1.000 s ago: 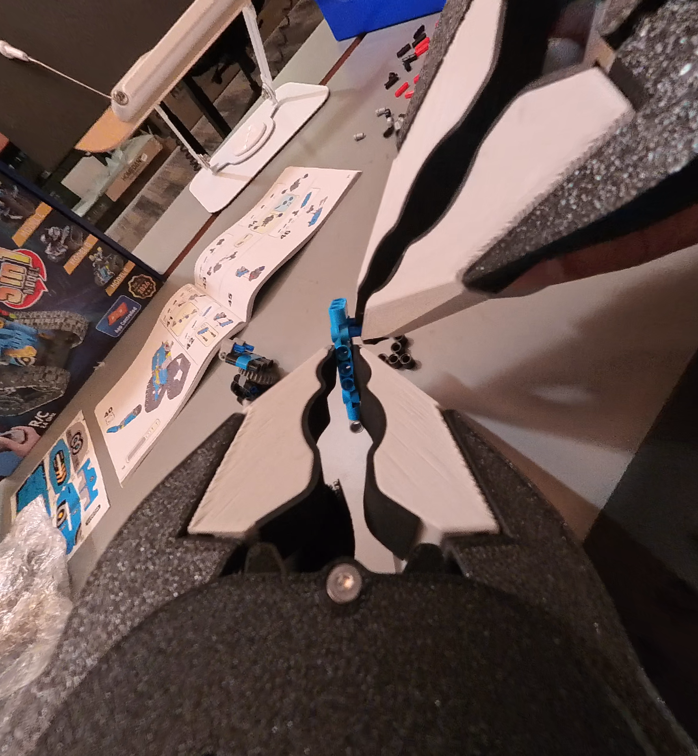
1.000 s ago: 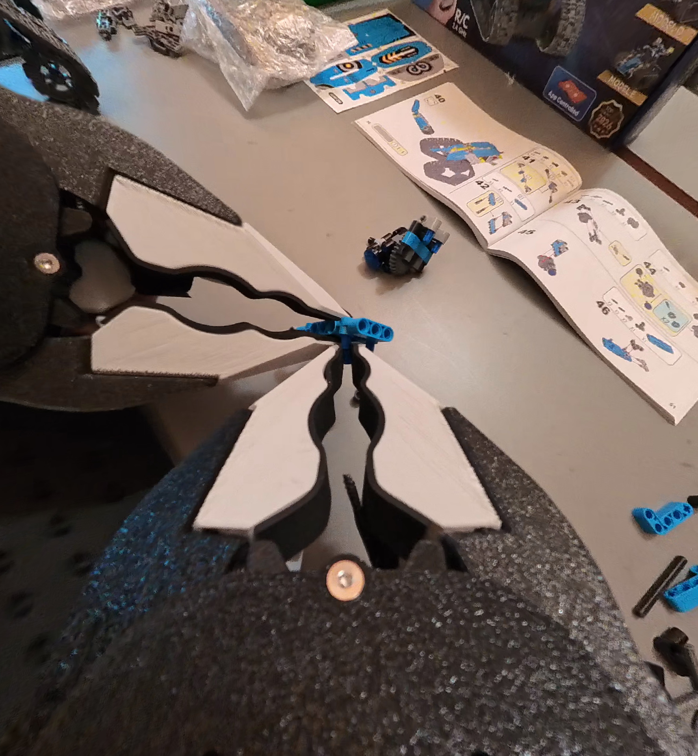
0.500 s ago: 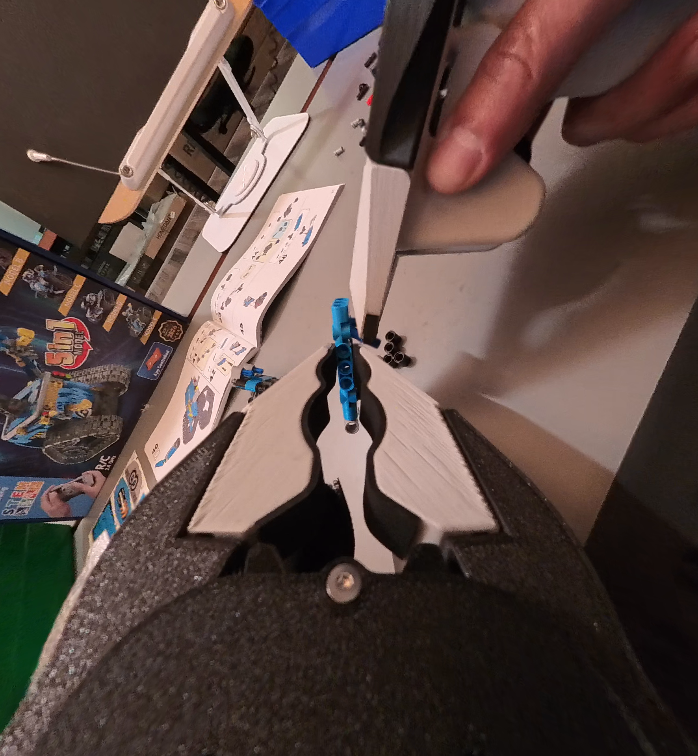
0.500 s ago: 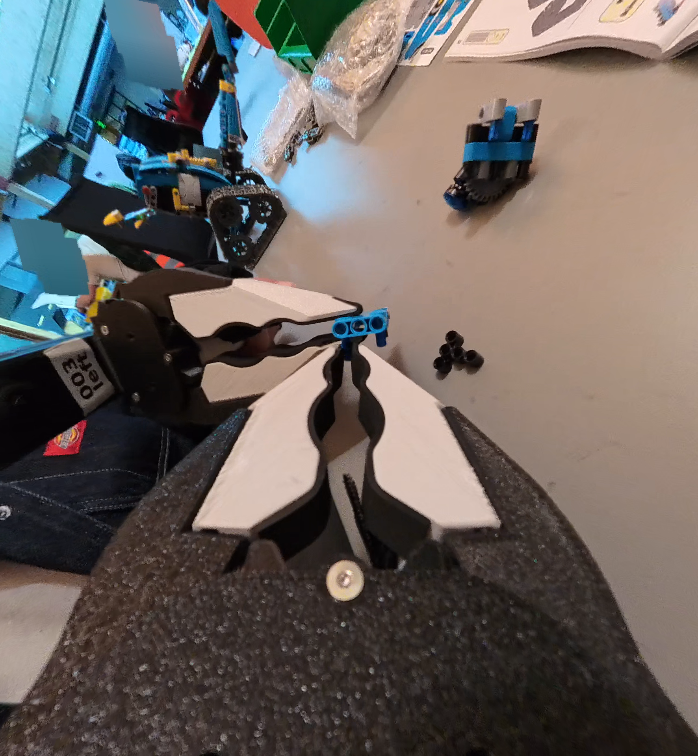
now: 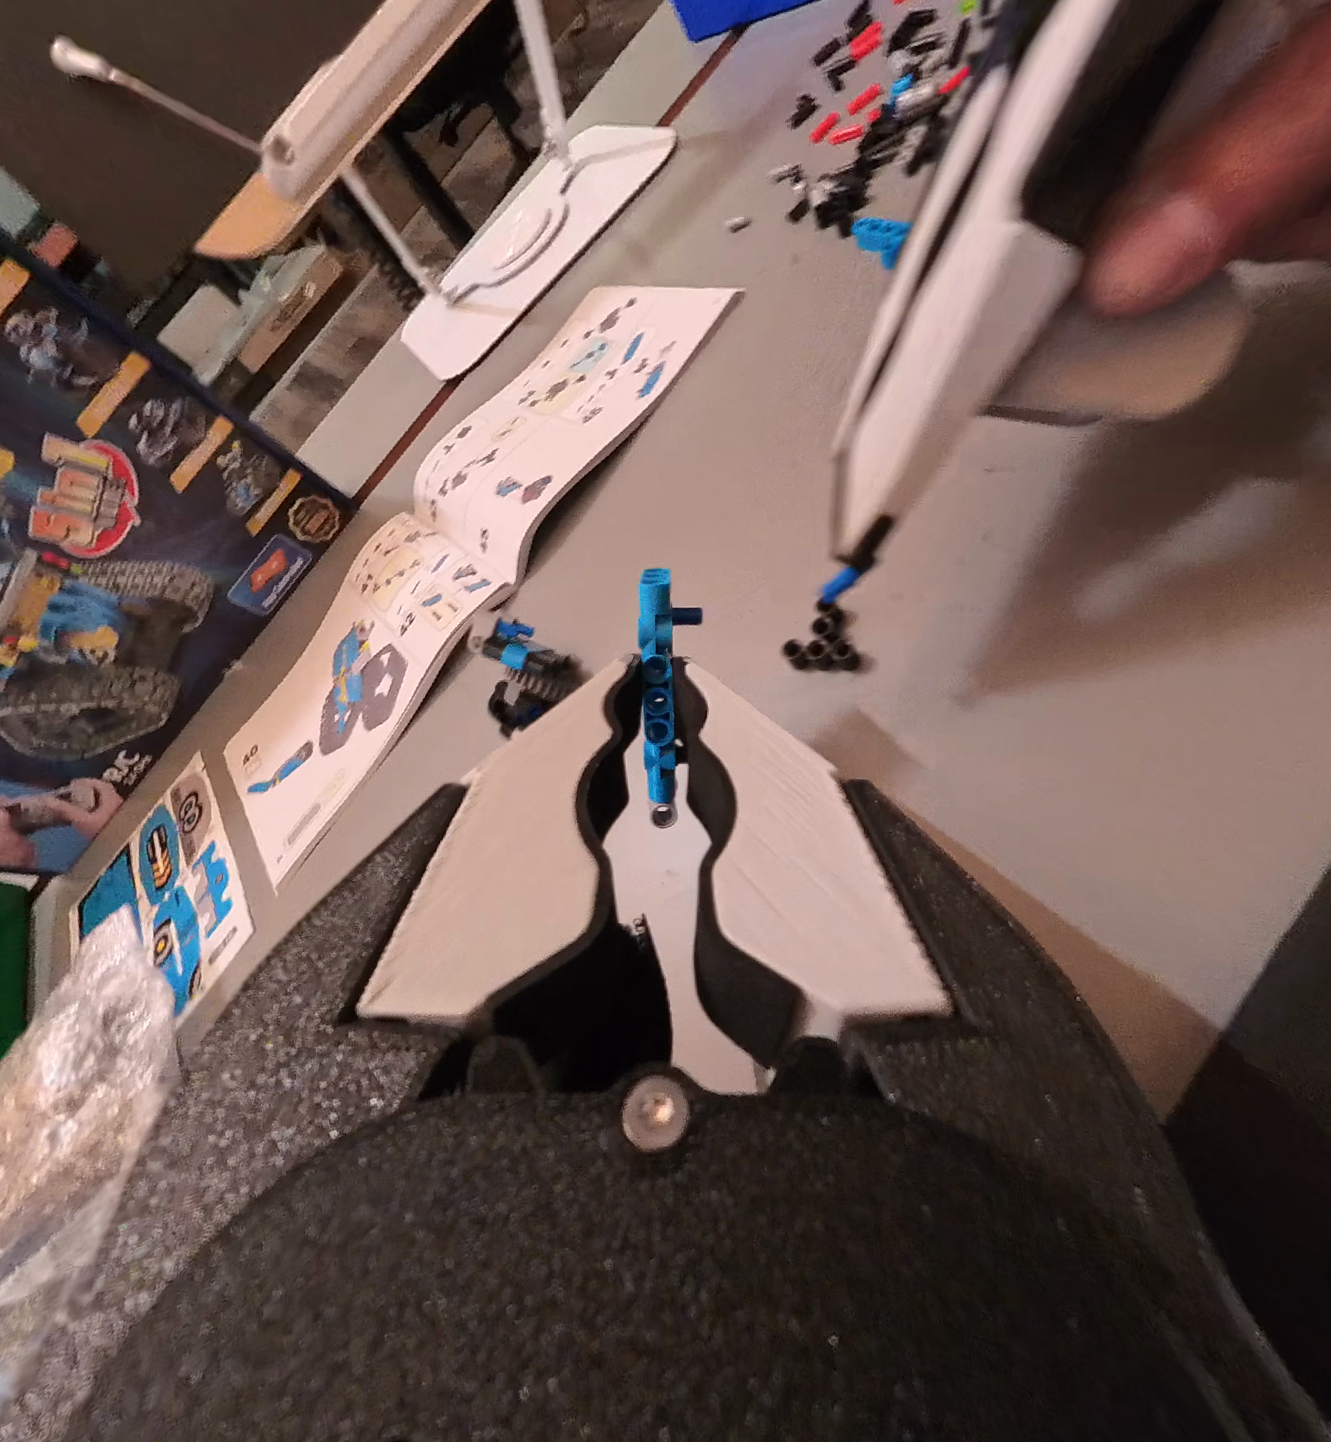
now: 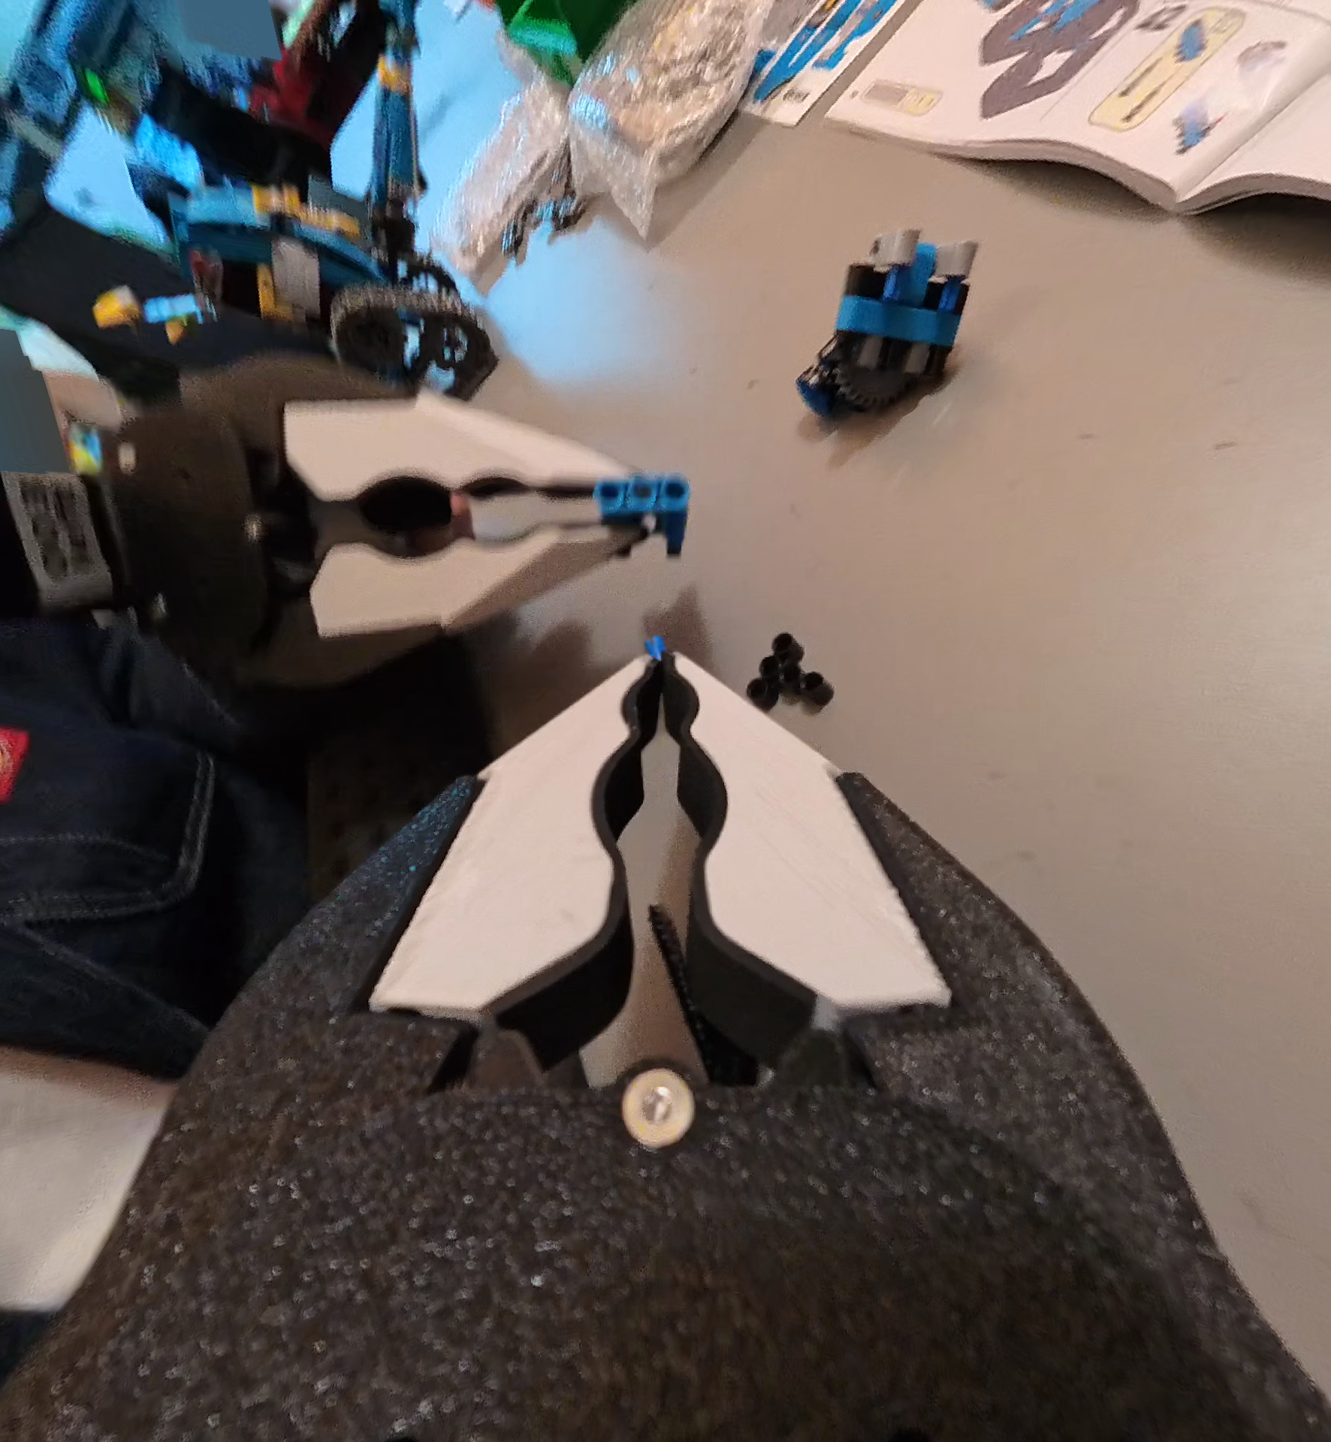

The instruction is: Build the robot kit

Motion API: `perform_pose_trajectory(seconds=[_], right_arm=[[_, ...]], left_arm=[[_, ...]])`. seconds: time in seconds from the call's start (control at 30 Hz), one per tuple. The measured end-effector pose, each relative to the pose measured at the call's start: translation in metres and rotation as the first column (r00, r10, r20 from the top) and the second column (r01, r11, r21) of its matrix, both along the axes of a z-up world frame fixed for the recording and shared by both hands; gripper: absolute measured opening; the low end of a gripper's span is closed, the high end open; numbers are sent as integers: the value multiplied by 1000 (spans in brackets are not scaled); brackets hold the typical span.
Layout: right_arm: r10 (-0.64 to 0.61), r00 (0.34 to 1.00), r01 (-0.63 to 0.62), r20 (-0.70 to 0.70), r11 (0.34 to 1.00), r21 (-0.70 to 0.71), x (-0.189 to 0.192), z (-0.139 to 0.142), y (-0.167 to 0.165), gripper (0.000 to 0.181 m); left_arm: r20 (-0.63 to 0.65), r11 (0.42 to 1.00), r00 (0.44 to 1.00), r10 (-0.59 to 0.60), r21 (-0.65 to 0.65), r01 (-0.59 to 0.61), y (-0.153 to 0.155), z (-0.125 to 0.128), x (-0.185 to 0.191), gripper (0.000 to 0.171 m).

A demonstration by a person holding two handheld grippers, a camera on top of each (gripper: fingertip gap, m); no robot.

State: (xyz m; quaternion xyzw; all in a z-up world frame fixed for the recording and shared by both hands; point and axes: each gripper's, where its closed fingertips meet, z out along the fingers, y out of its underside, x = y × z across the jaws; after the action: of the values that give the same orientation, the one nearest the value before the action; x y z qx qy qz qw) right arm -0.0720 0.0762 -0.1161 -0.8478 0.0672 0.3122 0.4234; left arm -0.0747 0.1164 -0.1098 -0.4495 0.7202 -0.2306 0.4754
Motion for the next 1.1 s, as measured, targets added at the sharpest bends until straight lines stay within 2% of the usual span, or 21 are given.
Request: perform_pose_trajectory(seconds=[0.1, 0.17, 0.23, 0.3, 0.4, 0.43, 0.53, 0.63, 0.7, 0.9, 1.1], right_arm=[[77, 961, -55, 264, 994, -90, 15, -19, -22, 0], [140, 847, -44, 512, 980, -195, 45, -34, -46, 0], [272, 765, -121, 584, 951, -284, 58, -38, -76, 0], [344, 693, -120, 634, 922, -369, 78, -34, -101, 0], [521, 604, -179, 602, 826, -535, 88, -24, -135, 0], [581, 606, -200, 543, 772, -603, 86, -24, -147, 0], [704, 556, -159, 441, 611, -775, 100, -31, -173, 0], [756, 517, -109, 402, 524, -845, 110, -39, -181, 0], [770, 496, -79, 401, 501, -862, 114, -40, -182, 0], [792, 425, -21, 438, 492, -870, 116, -41, -179, 0], [790, 412, -25, 454, 508, -861, 110, -45, -177, 0]], left_arm=[[21, 996, 999, 28, -82, -26, 11, 4, -2, 7], [31, 987, 999, 29, -159, -24, 11, 7, -3, 7], [25, 981, 999, 26, -192, -21, 9, 6, -2, 7], [29, 983, 999, 21, -181, -16, 7, 7, -2, 7], [31, 986, 999, 11, -165, -6, 4, 7, -2, 7], [27, 987, 1000, 7, -161, -2, 2, 6, -2, 7], [28, 990, 1000, 7, -139, -3, 2, 6, -2, 7], [24, 989, 1000, 12, -149, -8, 4, 5, -3, 7], [27, 987, 1000, 15, -160, -11, 5, 5, -3, 7], [26, 987, 1000, 11, -161, -7, 4, 5, -3, 7], [18, 987, 1000, 5, -160, -2, 3, 4, -4, 7]])
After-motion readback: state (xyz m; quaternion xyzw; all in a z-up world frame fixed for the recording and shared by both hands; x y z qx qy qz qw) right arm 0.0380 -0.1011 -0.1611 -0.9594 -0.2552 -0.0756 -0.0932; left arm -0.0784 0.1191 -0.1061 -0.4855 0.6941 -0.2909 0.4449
